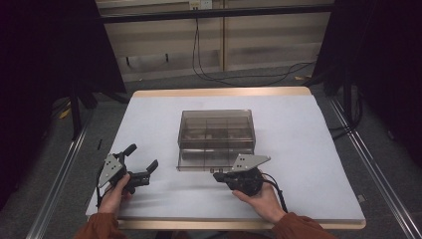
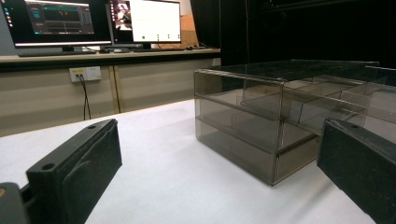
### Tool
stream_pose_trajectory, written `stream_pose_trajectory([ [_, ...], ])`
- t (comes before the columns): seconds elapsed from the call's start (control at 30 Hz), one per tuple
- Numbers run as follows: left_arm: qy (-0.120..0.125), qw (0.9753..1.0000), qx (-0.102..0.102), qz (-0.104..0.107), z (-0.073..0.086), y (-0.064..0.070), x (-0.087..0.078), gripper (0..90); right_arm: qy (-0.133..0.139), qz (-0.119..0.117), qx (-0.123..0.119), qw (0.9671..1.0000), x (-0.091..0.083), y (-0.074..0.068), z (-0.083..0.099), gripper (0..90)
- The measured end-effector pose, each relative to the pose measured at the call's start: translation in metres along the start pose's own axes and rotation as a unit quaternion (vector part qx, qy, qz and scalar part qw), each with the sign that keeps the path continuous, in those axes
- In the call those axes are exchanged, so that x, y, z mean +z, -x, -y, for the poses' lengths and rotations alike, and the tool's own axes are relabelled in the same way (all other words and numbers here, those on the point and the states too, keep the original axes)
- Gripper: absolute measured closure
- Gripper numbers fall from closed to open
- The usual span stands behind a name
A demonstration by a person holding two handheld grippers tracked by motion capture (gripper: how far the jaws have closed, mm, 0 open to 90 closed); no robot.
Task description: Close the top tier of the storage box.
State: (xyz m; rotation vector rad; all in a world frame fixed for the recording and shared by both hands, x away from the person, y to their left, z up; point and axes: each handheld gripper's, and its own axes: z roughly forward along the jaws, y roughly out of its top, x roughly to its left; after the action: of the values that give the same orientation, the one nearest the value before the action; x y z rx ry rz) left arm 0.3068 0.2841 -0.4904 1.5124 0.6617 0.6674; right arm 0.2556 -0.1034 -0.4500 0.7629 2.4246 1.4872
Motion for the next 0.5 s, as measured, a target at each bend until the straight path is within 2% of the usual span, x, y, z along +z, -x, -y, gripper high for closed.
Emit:
stream_pose_trajectory([
  [0.5,-0.003,1.0000,0.001,0.000,0.0000,0.0001,0.0000,0.0,0.004,0.008,0.001,1.0000,0.0001,-0.0002,-0.0008,90.0],
])
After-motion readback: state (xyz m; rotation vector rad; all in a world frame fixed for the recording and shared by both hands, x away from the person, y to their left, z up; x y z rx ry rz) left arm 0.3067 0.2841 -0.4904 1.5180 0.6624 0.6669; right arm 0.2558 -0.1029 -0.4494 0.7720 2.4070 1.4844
